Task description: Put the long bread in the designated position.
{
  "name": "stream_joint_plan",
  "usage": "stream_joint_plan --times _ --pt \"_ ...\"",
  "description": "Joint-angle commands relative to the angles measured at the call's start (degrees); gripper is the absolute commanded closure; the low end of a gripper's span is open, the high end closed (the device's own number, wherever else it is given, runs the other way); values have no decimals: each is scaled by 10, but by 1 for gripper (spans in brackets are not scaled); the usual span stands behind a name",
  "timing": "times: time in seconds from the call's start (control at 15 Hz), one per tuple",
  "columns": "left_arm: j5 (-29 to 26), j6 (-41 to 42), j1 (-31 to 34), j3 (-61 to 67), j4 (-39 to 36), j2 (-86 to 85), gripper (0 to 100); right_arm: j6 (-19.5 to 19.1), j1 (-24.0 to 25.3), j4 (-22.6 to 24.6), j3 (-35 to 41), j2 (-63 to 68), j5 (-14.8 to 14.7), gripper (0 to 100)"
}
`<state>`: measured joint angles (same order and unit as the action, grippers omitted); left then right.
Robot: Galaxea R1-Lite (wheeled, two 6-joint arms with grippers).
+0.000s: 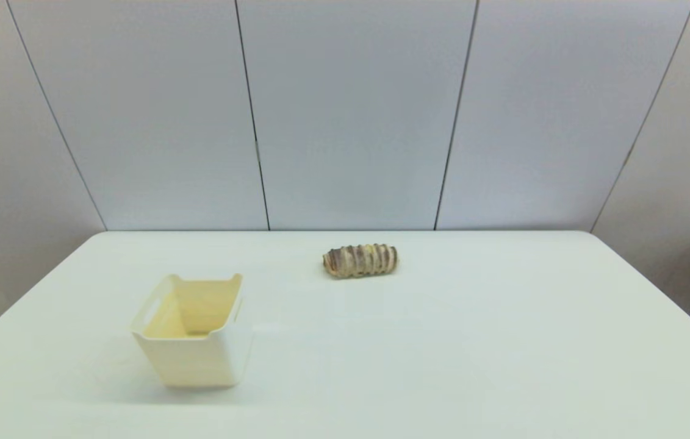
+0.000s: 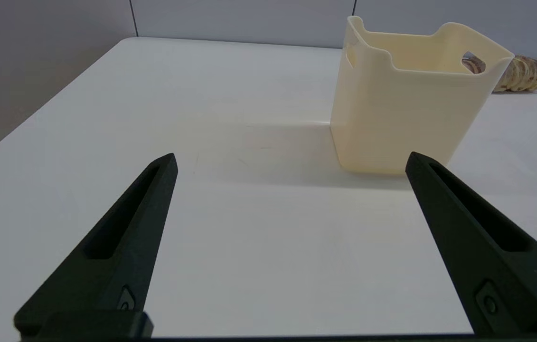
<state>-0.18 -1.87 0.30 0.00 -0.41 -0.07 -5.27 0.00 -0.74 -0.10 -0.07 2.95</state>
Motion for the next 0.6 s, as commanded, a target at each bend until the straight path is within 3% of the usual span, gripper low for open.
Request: stream_joint_plan --times 0.07,0.6 --pt "0 -1 0 1 0 1 0 1 0 0 1 1 0 0" --pt "0 -1 0 1 0 1 0 1 0 0 0 1 0 0"
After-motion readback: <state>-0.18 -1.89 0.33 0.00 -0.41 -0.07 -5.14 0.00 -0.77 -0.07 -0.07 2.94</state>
